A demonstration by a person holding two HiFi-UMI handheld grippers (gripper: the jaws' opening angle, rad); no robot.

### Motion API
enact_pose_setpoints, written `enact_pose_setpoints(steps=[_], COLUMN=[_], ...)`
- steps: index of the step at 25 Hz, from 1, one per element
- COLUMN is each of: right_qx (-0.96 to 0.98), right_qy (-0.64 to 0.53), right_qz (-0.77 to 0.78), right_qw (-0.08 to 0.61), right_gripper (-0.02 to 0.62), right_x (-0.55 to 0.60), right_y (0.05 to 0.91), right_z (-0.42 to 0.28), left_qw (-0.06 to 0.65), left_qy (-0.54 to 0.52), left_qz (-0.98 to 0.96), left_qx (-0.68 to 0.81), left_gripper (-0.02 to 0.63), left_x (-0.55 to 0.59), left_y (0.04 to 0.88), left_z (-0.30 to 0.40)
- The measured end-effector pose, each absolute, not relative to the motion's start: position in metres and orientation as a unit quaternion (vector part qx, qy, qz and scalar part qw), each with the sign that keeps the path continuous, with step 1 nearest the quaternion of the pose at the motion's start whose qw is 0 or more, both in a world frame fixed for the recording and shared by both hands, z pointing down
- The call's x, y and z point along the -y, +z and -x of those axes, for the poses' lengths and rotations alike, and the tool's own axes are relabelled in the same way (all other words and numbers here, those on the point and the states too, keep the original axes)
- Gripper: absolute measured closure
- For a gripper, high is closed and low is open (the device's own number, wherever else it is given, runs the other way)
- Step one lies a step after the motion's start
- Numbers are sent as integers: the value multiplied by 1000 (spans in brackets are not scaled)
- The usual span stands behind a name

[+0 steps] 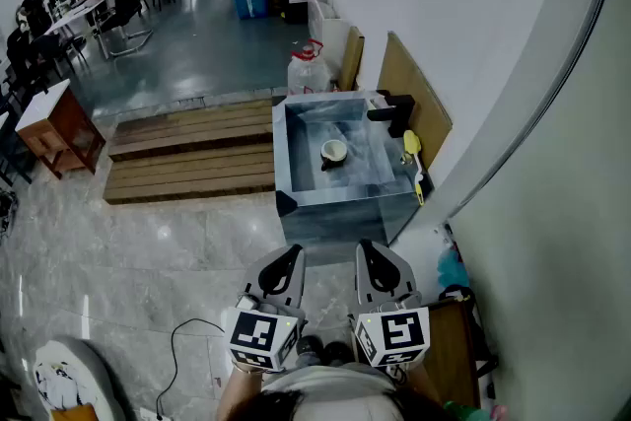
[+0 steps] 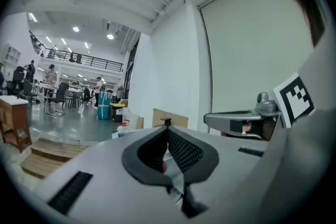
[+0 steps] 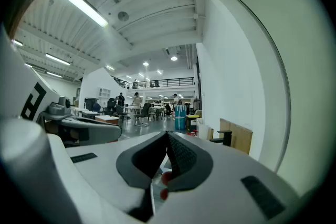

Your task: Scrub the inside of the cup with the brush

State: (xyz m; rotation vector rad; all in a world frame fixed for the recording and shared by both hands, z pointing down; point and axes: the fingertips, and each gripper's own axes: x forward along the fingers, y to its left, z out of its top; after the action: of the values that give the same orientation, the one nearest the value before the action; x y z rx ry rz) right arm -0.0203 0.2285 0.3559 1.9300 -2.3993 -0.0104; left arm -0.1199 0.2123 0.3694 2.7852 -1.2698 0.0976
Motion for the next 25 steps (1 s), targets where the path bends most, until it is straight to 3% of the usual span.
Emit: enact_pose_setpoints(steps=[25], right_qx=[750], right_qy=[-7], right_qz=[-661], right_qw=[20], right_gripper=[571], right_x=[-205], right_y=[348], right_z=[14], left_qw=[45], left_qy=[33], left_qz=[-926], left_qx=[373], left_gripper=[597], left_x=[-185], left_y=[373], left_z=[112])
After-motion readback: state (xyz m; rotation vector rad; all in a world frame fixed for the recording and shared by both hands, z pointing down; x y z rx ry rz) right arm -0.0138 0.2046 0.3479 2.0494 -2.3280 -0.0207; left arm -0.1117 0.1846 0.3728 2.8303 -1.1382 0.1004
